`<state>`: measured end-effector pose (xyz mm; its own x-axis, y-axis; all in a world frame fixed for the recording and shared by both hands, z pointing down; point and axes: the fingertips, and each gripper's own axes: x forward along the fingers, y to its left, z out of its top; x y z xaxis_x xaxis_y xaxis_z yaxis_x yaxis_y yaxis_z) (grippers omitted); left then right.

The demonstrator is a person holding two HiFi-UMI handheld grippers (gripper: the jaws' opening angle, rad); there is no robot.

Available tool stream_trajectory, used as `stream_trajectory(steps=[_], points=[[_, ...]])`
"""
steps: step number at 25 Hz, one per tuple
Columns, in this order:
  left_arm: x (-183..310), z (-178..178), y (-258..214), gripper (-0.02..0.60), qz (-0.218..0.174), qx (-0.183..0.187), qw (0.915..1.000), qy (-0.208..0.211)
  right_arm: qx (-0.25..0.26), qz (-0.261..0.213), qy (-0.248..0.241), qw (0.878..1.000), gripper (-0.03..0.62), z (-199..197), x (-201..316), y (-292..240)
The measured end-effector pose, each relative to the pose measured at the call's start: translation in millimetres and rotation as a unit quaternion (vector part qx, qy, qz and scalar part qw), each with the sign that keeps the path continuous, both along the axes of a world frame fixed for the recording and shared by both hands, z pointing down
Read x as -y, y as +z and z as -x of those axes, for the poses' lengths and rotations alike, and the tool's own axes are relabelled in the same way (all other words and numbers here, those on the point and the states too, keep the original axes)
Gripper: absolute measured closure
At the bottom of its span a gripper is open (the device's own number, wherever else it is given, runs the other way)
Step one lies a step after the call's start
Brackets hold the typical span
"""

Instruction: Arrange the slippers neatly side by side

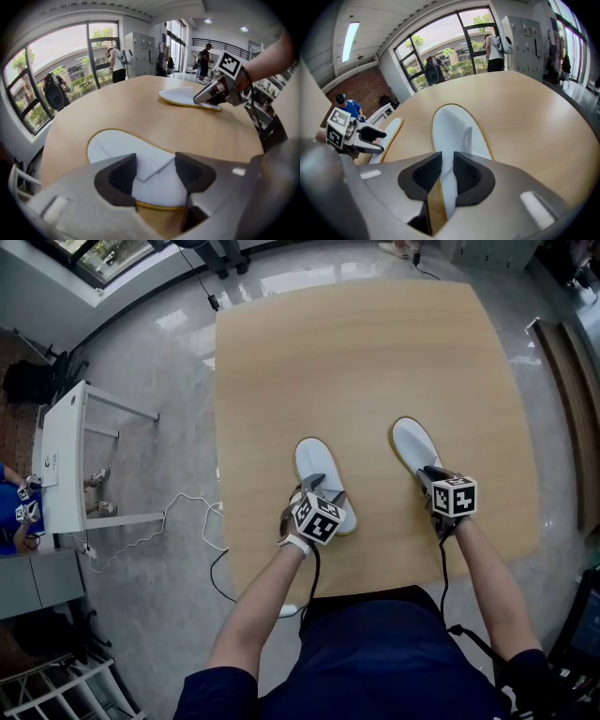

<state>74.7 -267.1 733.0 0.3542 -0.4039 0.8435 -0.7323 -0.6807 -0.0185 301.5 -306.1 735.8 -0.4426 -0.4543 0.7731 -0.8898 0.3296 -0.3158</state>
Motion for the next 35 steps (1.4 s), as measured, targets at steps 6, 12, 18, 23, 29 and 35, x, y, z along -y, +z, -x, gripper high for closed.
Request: stream_trajectory(steps=[6, 12, 18, 23, 29, 35], points=[[-28.1, -40.7, -0.2, 0.318, -0.005, -0.002, 0.9985, 0.054, 0.068, 0.039, 0.11, 0.991, 0.535, 8.6, -25.2, 2.6], [-45.6, -61.8, 0.5, 0.316, -0.012, 0.0, 0.9956, 0.093, 0.172, 0.082, 0.232, 0.954, 0.543, 13.2, -38.0, 0.6], [-48.3, -53.0, -24.5, 0.316, -0.022, -0.008, 0.996, 0.087, 0.247, -0.001, 0.171, 0.954, 0.508, 31.8, -32.9, -83.2], [-56.4, -54.6, -33.6, 0.35, -0.019, -0.008, 0.9947, 0.101, -0.041, -0.119, -0.204, 0.971, 0.45, 52.7, -49.7, -78.1], [-73.0, -55.8, -7.7, 0.348, 0.005, 0.028, 0.9898, 0.139, -0.18, -0.072, -0.465, 0.864, 0.336, 47.9, -58.3, -22.7], [-76.8, -55.3, -6.9, 0.348, 0.002, 0.016, 0.9907, 0.135, -0.142, -0.063, -0.456, 0.876, 0.345, 56.7, -75.1, -13.2]])
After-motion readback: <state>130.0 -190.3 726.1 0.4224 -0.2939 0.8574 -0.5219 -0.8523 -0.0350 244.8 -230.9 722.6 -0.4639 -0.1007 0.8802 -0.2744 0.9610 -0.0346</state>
